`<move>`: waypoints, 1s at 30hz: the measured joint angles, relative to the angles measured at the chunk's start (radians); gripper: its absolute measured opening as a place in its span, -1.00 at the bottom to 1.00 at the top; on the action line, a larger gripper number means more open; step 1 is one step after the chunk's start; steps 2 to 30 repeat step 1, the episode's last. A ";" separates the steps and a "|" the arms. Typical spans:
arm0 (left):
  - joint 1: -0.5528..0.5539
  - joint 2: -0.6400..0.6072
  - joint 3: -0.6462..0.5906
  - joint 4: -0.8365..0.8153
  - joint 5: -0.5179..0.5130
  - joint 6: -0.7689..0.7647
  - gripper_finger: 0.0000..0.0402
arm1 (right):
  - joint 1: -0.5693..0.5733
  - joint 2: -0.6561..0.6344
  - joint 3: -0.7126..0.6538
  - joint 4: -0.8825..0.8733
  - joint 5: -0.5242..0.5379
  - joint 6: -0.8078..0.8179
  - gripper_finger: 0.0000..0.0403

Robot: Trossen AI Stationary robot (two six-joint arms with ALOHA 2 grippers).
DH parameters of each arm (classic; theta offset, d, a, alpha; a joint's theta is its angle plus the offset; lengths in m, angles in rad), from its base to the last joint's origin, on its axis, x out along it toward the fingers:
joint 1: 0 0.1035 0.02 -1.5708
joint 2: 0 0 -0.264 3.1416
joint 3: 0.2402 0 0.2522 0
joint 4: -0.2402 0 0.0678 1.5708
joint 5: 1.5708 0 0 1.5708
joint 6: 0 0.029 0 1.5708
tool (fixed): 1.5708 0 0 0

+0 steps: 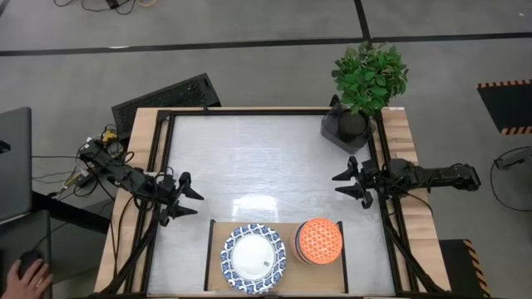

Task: Place and stack plates onto a shelf
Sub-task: Return to Home Position

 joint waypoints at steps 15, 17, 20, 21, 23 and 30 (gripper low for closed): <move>0.000 0.000 0.000 0.000 0.000 0.000 0.16 | 0.000 0.000 0.000 0.000 0.000 0.000 0.10; 0.000 0.000 0.000 0.000 0.000 0.000 0.16 | 0.000 0.000 0.000 0.000 0.000 0.000 0.10; 0.000 0.000 0.000 0.000 0.000 0.000 0.16 | 0.000 0.000 0.000 0.000 0.000 0.000 0.10; 0.000 0.000 0.000 0.000 0.000 0.000 0.16 | 0.000 0.000 0.000 0.000 0.000 0.000 0.10; 0.000 0.000 0.000 0.000 0.000 0.000 0.16 | 0.000 0.000 0.000 0.000 0.000 0.000 0.10; 0.000 0.000 0.000 0.000 0.000 0.000 0.16 | 0.000 0.000 0.000 0.000 0.000 0.000 0.10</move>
